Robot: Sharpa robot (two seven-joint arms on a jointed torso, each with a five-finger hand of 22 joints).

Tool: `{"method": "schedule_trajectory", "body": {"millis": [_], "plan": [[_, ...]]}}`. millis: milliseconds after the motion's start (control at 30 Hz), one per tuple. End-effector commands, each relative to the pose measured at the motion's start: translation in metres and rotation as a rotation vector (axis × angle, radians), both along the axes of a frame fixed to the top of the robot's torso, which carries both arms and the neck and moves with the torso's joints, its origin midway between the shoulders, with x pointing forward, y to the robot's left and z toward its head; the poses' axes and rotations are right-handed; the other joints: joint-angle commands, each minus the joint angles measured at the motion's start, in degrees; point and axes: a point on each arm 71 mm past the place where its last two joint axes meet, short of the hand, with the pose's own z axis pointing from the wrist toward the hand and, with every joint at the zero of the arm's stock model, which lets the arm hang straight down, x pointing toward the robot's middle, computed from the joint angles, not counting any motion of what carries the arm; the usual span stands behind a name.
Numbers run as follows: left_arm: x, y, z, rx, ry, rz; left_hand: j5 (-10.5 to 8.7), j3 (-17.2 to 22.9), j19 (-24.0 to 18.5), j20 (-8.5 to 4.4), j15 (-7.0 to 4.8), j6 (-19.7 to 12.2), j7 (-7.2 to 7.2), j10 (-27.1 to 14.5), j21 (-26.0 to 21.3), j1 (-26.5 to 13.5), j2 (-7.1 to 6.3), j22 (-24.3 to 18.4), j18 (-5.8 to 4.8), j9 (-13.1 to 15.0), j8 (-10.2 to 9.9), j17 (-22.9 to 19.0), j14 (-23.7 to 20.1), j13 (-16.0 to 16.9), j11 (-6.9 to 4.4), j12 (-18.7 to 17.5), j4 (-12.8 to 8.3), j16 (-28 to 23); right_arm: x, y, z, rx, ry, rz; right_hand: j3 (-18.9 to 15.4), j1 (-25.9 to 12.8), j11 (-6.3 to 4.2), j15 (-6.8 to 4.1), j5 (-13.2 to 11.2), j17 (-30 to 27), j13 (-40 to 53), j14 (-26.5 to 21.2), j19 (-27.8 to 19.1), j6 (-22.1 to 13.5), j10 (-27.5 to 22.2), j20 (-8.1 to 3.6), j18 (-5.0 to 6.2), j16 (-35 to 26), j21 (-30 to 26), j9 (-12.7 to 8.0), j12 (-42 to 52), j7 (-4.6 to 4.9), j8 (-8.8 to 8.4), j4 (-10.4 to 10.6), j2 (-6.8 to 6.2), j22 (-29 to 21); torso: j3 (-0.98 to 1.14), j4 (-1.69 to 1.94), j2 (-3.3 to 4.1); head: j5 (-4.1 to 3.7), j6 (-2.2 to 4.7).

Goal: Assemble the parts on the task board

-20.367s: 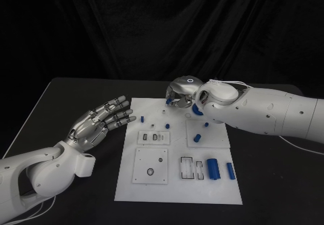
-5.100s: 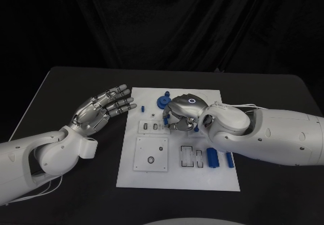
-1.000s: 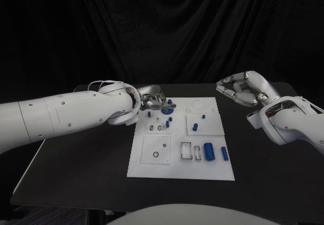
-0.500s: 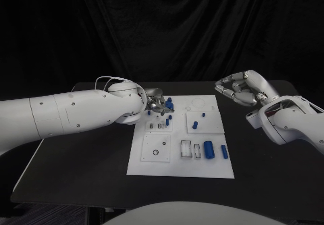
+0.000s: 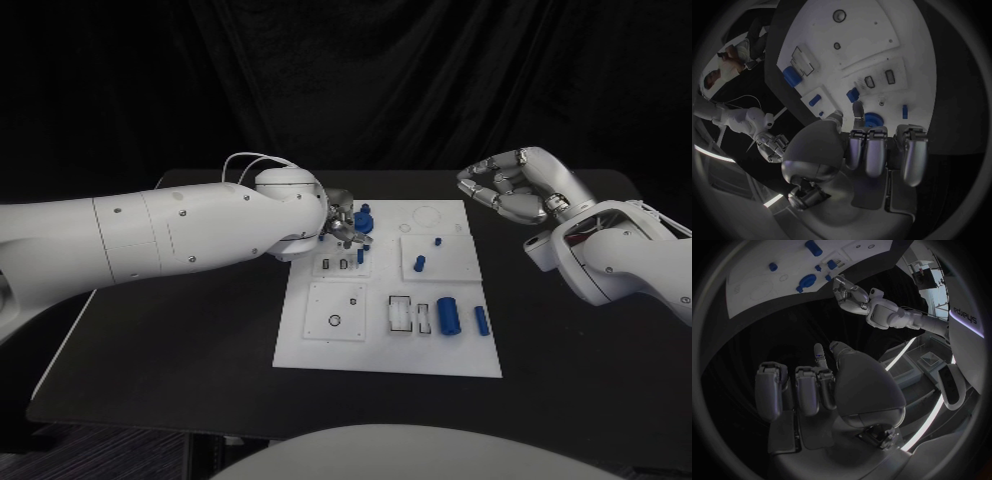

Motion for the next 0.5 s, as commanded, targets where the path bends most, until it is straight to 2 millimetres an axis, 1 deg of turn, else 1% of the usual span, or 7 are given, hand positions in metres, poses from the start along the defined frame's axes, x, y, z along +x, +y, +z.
{"method": "schedule_trajectory", "body": {"millis": [33, 100, 133, 167, 233, 367, 500], "plan": [[0.0004, 0.0003, -0.002, 0.05, 0.024, 0.0, 0.26, -0.1, 3.1, -0.54, -0.18, 0.7, 0.03, 5.9, -0.4, -0.1, 0.5, 10.8, -0.16, -0.3, -0.9, 15.1, 6.0, 15.1, -0.13, 0.2, -0.3, 0.2, -0.0002, 0.001, -0.0016, -0.014, -0.004, 0.01, 0.3, 0.5, -0.19, -0.27, 0.3, 11.0, 15.1, 5.1, 2.9, 0.4, 5.9, -0.06, 0.32, 0.2, 0.2, -0.1, 0.2, 0.1, -0.25, -0.1, 0.09, 11.7, -0.01, -0.02, 0.01, 0.02, -0.34], [0.0014, 0.0001, -0.0023, 0.05, 0.023, 0.002, 0.35, -0.1, 3.0, -0.51, -0.15, 0.9, 0.1, 5.9, -0.5, -0.2, 0.61, 10.6, -0.12, -0.6, -1.8, 15.1, 6.0, 15.1, -0.07, 0.2, -0.4, 0.2, -0.0003, 0.0014, -0.0022, -0.016, -0.006, 0.013, 0.3, 0.5, -0.19, -0.27, 0.4, 11.0, 15.1, 5.1, 3.0, 0.4, 5.9, -0.07, 0.31, 0.2, 0.3, -0.1, 0.2, 0.1, -0.28, -0.1, 0.07, 11.7, -0.01, -0.01, 0.05, 0.02, -0.49], [0.0019, 0.0, -0.0024, 0.05, 0.021, 0.004, 0.38, -0.2, 3.0, -0.49, -0.11, 1.0, 0.14, 5.9, -0.5, -0.3, 0.61, 10.6, -0.11, -0.8, -2.3, 15.1, 6.0, 15.1, -0.04, 0.2, -0.4, 0.2, -0.0005, 0.0016, -0.0026, -0.018, -0.009, 0.016, 0.3, 0.5, -0.19, -0.27, 0.4, 11.0, 15.1, 5.1, 3.0, 0.4, 5.9, -0.07, 0.31, 0.2, 0.3, -0.1, 0.2, 0.1, -0.28, -0.1, 0.07, 11.7, 0.04, -0.03, 0.04, 0.05, -0.61], [0.0024, -0.0002, -0.0025, 0.049, 0.02, 0.006, 0.46, -0.1, 2.8, -0.45, -0.07, 1.2, 0.24, 5.9, -0.6, -0.3, 0.67, 10.4, -0.07, -1.2, -3.2, 15.1, 6.0, 15.1, 0.02, 0.2, -0.5, 0.2, -0.0008, 0.0017, -0.003, -0.021, -0.011, 0.018, 0.3, 0.5, -0.19, -0.27, 0.5, 11.1, 15.1, 5.1, 3.0, 0.3, 5.9, -0.07, 0.32, 0.2, 0.2, -0.1, 0.2, 0.11, -0.3, -0.1, 0.06, 11.7, -0.01, 0.0, 0.07, 0.07, -0.68], [0.0033, -0.0007, -0.0029, 0.049, 0.02, 0.006, 0.62, -0.1, 2.9, -0.41, -0.02, 1.7, 0.28, 5.9, -0.6, -0.3, 0.75, 10.4, -0.07, -1.6, -4.2, 15.1, 6.0, 15.1, 0.07, 0.2, -0.6, 0.2, -0.0016, 0.0018, -0.0041, -0.028, -0.017, 0.023, 0.4, 0.6, -0.19, -0.27, 0.6, 11.1, 15.1, 5.2, 3.0, 0.3, 5.9, -0.07, 0.3, 0.3, 0.3, -0.1, 0.2, 0.1, -0.33, -0.2, 0.07, 11.7, -0.09, 0.02, 0.09, 0.06, -0.84], [0.0045, -0.0023, -0.0031, 0.037, 0.014, 0.001, 1.26, 0.3, 2.8, -0.36, 0.03, 2.7, 0.37, 5.9, -0.7, -0.1, 1.0, 10.2, -0.01, -2.6, -6.4, 15.1, 6.0, 15.1, 0.14, 0.2, -1.0, 0.2, -0.0021, 0.002, -0.0056, -0.036, -0.022, 0.028, 0.5, 0.6, -0.19, -0.27, 0.8, 11.2, 15.1, 5.2, 3.0, 0.4, 5.9, -0.07, 0.3, 0.3, 0.3, -0.1, 0.2, 0.1, -0.34, -0.2, 0.07, 11.8, -0.11, 0.07, 0.08, -0.01, -1.27], [0.0051, -0.0049, -0.0032, 0.024, 0.008, -0.009, 2.18, 0.6, 2.9, -0.31, 0.08, 3.4, 0.46, 5.9, -0.7, 0.2, 1.03, 10.4, -0.06, -3.4, -8.2, 15.1, 6.0, 15.1, 0.2, 0.2, -1.5, 0.2, -0.0024, 0.0019, -0.0067, -0.04, -0.025, 0.03, 0.5, 0.6, -0.19, -0.27, 0.8, 11.2, 15.1, 5.2, 3.0, 0.4, 5.9, -0.07, 0.3, 0.3, 0.3, -0.1, 0.2, 0.1, -0.34, -0.2, 0.07, 11.8, -0.12, -0.02, 0.07, 0.15, -1.29]]}}
